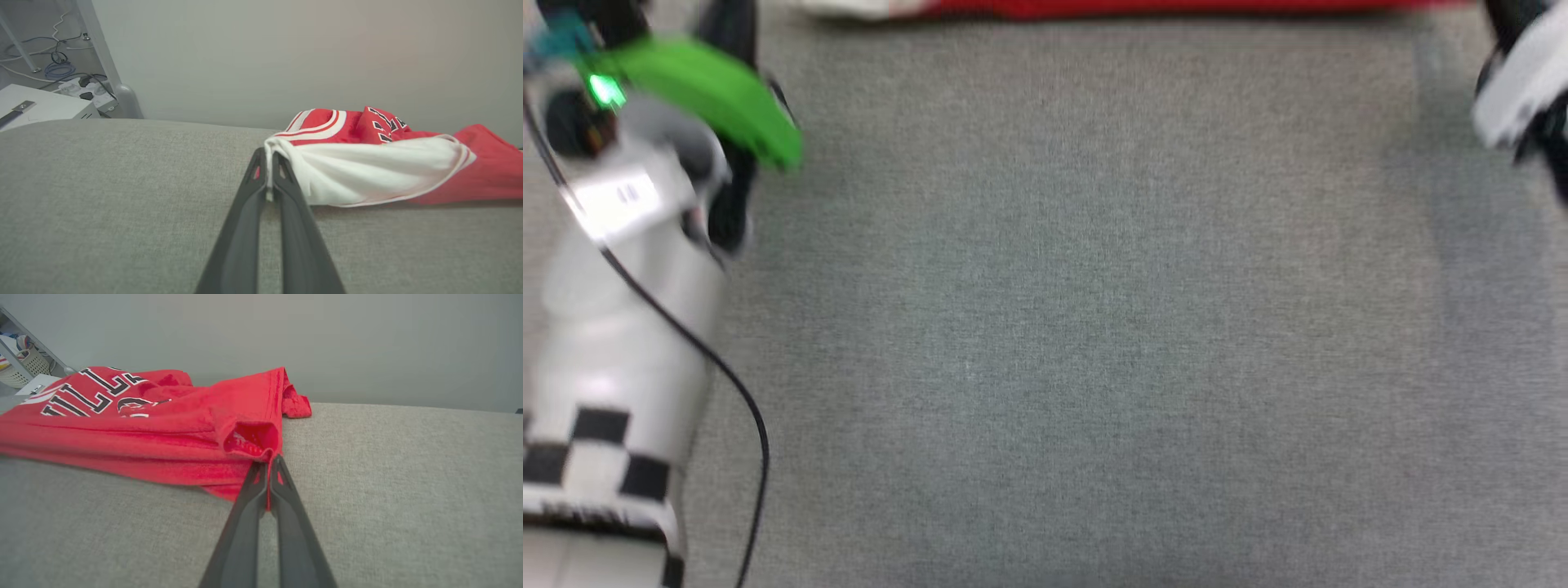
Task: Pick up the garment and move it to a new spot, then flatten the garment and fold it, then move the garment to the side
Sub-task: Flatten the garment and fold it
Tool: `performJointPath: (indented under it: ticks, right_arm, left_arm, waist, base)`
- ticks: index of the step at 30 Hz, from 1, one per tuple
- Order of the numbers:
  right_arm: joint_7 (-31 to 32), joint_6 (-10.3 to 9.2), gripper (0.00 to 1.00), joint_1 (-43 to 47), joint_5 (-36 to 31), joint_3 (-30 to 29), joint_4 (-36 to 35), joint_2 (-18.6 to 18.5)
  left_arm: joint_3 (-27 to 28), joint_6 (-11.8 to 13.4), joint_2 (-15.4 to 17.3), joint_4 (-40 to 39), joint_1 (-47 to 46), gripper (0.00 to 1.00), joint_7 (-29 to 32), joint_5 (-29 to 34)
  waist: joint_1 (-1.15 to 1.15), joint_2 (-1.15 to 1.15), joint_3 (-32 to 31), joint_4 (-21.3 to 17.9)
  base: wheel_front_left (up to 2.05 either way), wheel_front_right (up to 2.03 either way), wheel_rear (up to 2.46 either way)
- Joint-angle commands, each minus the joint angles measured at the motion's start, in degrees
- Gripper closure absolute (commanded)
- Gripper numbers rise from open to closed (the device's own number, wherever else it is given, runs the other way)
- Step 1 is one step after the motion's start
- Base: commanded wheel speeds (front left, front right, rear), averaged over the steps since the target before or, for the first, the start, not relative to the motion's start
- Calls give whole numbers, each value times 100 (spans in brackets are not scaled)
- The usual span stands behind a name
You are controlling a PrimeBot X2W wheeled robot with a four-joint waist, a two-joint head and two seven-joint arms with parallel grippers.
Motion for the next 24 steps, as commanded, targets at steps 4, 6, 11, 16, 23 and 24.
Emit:
performJointPath:
  ticks: [4,6,11,16,23,24]
  right_arm:
    - [-214,-10,100,1039,289,147,-349,-250]
    - [-353,-10,100,1496,392,143,-514,-344]
    - [-485,-10,100,2578,527,61,-920,-502]
    - [-406,-10,100,3621,559,-167,-1380,-569]
    - [-179,-10,100,4945,488,-636,-2073,-415]
    - [-150,-10,100,5186,420,-776,-2198,-375]
  left_arm:
    - [-18,-31,14,-371,1152,100,-1,-282]
    - [-45,-32,-1,-599,1664,100,105,-407]
    - [-89,194,177,-1390,2812,100,374,-525]
    - [20,716,449,-2477,4100,100,711,-706]
    - [285,1558,765,-4044,5829,100,1057,-954]
    - [333,1707,800,-4334,6096,100,1090,-981]
  waist:
    - [0,0,-968,111]
    - [0,0,-1225,170]
    - [0,0,-1809,244]
    - [0,0,-2253,191]
    - [0,0,-2598,129]
    - [0,0,-2623,146]
  base:
    - [0,0,0]
    - [0,0,0]
    - [0,0,0]
    - [0,0,0]
    - [0,0,0]
    - [0,0,0]
